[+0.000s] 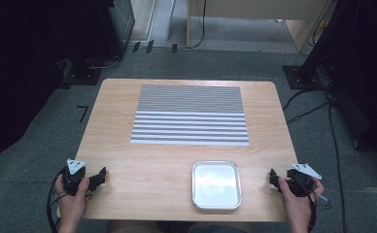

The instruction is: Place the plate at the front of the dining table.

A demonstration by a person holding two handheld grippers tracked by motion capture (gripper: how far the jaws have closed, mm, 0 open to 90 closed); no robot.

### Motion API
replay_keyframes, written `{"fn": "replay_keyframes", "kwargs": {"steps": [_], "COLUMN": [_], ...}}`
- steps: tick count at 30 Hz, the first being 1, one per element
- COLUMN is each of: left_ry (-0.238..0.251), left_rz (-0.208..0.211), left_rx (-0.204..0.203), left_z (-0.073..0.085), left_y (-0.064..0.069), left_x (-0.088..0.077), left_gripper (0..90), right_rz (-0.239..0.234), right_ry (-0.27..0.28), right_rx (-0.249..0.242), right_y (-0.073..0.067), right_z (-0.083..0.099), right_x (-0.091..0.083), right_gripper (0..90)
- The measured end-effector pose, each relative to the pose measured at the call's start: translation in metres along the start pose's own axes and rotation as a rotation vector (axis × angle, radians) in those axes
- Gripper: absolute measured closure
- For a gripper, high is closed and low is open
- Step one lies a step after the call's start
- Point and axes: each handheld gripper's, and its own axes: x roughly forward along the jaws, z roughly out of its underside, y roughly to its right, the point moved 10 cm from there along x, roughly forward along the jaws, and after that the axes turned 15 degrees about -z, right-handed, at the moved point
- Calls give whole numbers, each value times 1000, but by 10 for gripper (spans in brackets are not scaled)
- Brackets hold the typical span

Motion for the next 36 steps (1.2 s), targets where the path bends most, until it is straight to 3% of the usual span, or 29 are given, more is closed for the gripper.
{"fn": "replay_keyframes", "kwargs": {"steps": [8, 15, 22, 27, 36], "left_ry": [0, -12, 4, 16, 26], "left_rz": [-1, -8, 30, 85, 121], "left_rx": [-1, -6, -39, -77, -74], "left_z": [0, 0, -5, -11, -16], "left_y": [0, 1, 12, 23, 40], "left_x": [0, -2, -10, -21, -33], "left_gripper": [151, 151, 151, 152, 152], "right_rz": [3, 1, -13, -5, -22], "right_ry": [6, 26, 49, 69, 82], "right_rx": [1, 39, 56, 52, 27], "right_y": [0, 4, 1, -2, -13], "right_z": [0, -1, -6, -12, -18], "right_x": [-1, -5, -12, -19, -24], "right_gripper": [130, 140, 144, 151, 177]}}
